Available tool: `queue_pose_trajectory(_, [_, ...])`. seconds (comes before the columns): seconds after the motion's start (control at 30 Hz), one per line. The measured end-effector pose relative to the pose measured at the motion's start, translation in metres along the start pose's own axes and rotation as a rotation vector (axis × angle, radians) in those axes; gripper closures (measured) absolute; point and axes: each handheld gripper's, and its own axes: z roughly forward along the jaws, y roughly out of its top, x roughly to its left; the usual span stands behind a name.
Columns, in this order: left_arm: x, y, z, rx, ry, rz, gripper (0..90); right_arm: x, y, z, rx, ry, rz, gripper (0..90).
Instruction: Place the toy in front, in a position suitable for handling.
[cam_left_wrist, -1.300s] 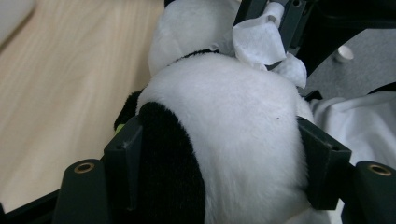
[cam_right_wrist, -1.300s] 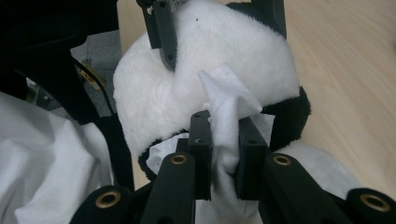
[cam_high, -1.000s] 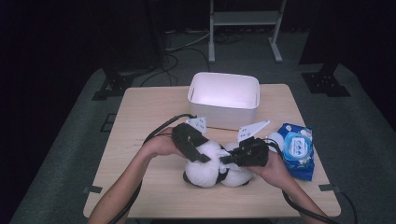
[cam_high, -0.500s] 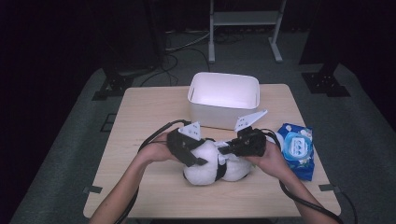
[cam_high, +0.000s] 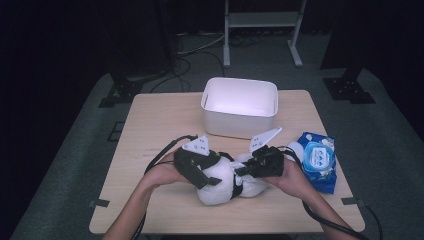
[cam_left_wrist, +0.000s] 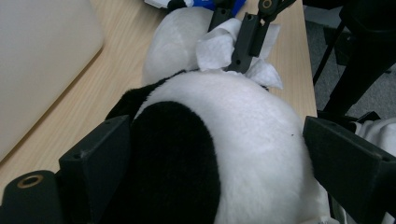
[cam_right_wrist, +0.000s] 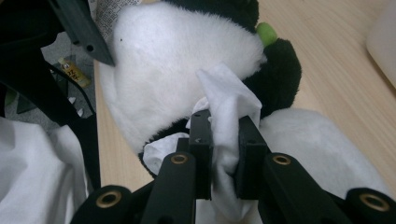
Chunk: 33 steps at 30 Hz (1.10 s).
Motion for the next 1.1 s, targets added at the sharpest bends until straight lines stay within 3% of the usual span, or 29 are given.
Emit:
queue_pose_trajectory(0.3, [-0.009, -0.012, -0.01, -0.042, 0.035, -0.017, 9.1, 0.009, -0.006, -0.002, 0.001, 0.017, -0.009, 79.4])
queue_pose_trajectory(0.63, [-0.021, -0.017, -0.016, -0.032, 0.09, 0.013, 9.1, 0.016, -0.003, -0.002, 0.037, 0.022, -0.037, 79.4])
queue_pose_trajectory(0.97, [-0.022, -0.029, -0.012, -0.051, 0.046, 0.002, 9.3, 0.02, 0.004, -0.002, 0.077, 0.034, -0.042, 79.3])
queue_pose_trajectory(1.1, [-0.022, -0.033, -0.011, -0.079, 0.024, -0.009, 9.3, 0.026, 0.015, -0.003, 0.057, 0.044, -0.057, 79.3])
